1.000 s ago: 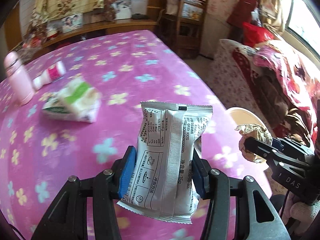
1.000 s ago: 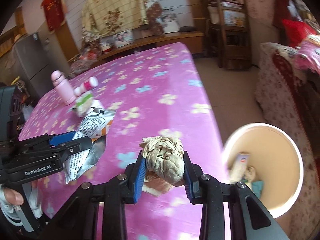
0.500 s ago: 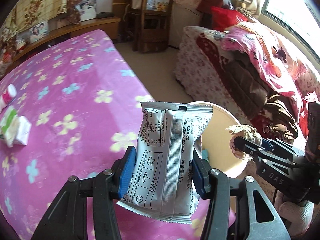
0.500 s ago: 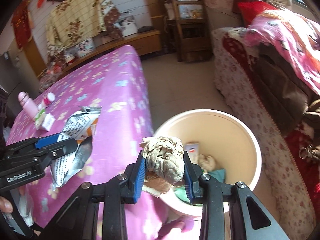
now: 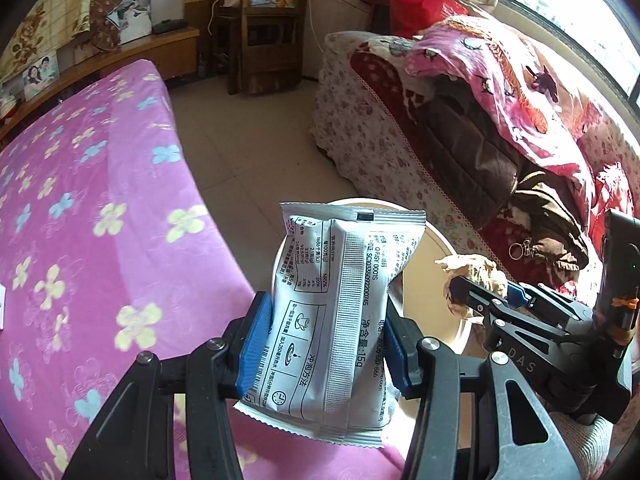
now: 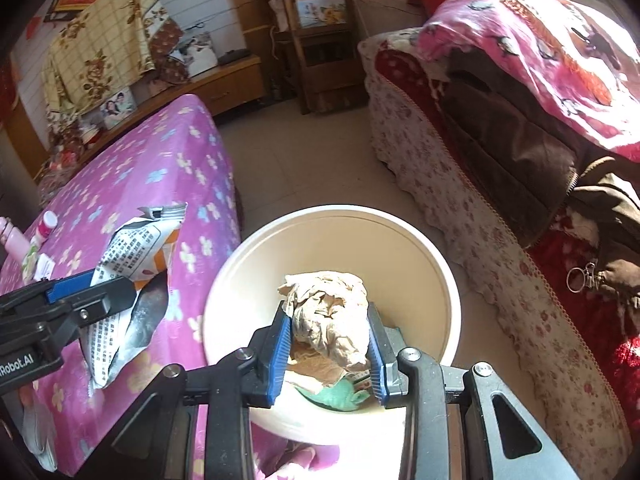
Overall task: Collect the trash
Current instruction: 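Carry snack bag and tissue over the cream bin and open both tools, then bring both tools back over the milk carton and tissue pack, then grasp the white-green tissue pack with the right tool, then grasp the white milk carton with the left tool while the right tool holds the tissue pack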
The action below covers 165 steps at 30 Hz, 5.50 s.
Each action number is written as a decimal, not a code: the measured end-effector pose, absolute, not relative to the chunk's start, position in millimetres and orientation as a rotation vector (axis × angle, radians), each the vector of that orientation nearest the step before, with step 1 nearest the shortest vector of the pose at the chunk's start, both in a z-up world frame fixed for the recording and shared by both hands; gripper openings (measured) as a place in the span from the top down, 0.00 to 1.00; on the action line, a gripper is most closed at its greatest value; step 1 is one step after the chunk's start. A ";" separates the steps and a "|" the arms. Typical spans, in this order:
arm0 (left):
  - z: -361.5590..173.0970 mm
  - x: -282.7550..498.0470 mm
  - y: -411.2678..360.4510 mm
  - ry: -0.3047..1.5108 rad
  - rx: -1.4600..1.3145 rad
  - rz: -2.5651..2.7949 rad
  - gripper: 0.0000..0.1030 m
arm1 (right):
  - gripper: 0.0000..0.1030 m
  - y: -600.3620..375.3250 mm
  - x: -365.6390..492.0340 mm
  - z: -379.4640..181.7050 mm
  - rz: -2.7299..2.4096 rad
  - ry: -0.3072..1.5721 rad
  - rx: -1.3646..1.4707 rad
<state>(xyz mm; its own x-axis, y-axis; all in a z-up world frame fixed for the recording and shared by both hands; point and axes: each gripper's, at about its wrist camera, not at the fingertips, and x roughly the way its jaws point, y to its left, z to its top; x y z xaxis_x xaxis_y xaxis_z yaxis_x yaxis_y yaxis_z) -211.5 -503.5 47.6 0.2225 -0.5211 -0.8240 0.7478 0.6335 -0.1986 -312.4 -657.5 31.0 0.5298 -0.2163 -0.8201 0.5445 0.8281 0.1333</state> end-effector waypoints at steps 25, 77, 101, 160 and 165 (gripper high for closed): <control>42.1 -202.9 -501.5 1.077 0.115 -0.990 0.28 | 0.35 -666.1 -319.2 26.6 -0.511 0.882 0.486; 78.1 -127.6 -160.8 0.818 0.042 -0.336 0.25 | 0.35 -369.0 -181.2 77.7 -0.074 0.886 0.174; 42.7 -57.7 -100.0 0.936 0.016 -0.291 0.25 | 0.27 -282.2 -31.0 73.6 0.194 0.902 0.047; 21.4 -7.6 -217.1 1.078 0.096 -0.367 0.25 | 0.34 -361.0 -92.3 25.3 0.111 1.028 0.150; 18.5 -10.9 -215.9 1.058 0.111 -0.371 0.37 | 0.35 -356.0 -93.5 18.3 0.071 1.009 0.090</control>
<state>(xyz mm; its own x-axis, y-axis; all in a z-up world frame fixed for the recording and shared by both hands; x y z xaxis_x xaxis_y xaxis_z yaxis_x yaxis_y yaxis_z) -10.9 -215.9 18.5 0.4353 -0.2447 -0.8664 0.3502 0.9326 -0.0874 -93.5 -356.0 18.3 0.5306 0.1011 -0.8416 -0.0175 0.9940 0.1083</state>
